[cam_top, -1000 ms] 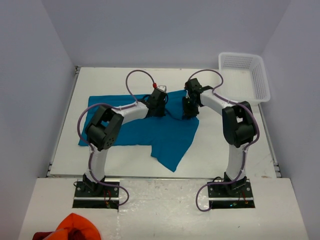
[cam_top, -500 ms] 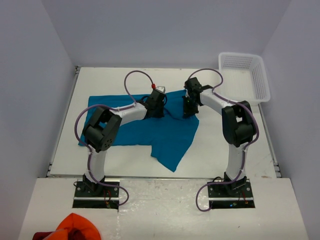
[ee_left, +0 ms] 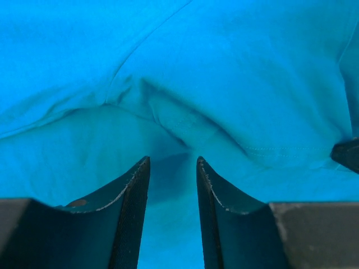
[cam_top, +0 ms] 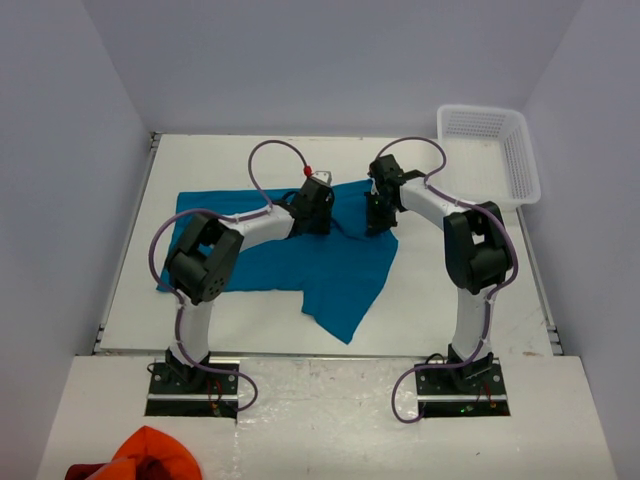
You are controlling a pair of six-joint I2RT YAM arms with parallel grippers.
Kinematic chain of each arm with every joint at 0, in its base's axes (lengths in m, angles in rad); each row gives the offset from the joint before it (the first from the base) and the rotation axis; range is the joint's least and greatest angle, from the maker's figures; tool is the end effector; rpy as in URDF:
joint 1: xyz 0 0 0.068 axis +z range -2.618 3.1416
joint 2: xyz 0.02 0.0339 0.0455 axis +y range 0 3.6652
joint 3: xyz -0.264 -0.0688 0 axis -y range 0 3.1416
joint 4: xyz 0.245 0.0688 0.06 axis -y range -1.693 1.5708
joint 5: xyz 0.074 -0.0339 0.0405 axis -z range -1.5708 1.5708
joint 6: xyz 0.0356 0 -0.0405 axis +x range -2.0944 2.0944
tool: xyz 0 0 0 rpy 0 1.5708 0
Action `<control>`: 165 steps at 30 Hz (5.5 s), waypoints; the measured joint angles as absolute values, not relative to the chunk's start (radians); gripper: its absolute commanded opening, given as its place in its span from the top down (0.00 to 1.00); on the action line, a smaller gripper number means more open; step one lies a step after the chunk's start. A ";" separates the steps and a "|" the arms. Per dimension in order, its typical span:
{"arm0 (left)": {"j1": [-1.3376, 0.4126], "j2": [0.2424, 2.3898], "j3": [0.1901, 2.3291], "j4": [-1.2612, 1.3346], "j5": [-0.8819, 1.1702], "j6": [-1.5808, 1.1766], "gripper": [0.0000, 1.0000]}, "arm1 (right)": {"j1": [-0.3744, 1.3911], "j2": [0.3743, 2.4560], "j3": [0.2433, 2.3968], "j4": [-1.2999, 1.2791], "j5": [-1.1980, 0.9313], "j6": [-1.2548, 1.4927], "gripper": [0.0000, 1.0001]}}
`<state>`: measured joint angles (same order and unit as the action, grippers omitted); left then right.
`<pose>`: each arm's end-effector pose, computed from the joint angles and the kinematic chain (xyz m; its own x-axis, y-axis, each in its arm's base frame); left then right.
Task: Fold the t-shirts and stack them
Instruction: Fold the flattened tshirt in 1/3 of the way
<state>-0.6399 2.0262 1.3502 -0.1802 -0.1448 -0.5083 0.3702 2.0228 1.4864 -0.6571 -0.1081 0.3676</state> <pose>0.3531 -0.2564 0.1616 -0.7800 -0.0198 -0.6255 0.1550 0.9622 -0.2237 0.3872 0.1544 0.1757 -0.9514 0.0140 -0.3077 -0.0588 0.9724 0.2260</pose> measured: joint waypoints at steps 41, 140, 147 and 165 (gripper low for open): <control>-0.640 2.003 1.337 -0.181 -0.147 -0.505 1.00 | 0.370 2.042 1.509 -0.672 -0.064 0.385 1.00; -0.622 2.133 1.441 -0.112 0.057 -0.356 1.00 | 0.238 2.442 2.257 -0.933 -0.128 0.260 0.55; -0.622 2.128 1.428 -0.097 0.068 -0.356 1.00 | 0.231 2.491 2.297 -0.947 -0.131 0.261 0.71; -0.622 2.128 1.419 -0.076 0.083 -0.356 1.00 | 0.178 2.514 2.346 -0.955 -0.154 0.273 0.84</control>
<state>-0.6220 2.1277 1.4189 -0.0757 0.0830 -0.3565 0.1783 2.5145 2.3463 -0.9554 -0.1535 0.2729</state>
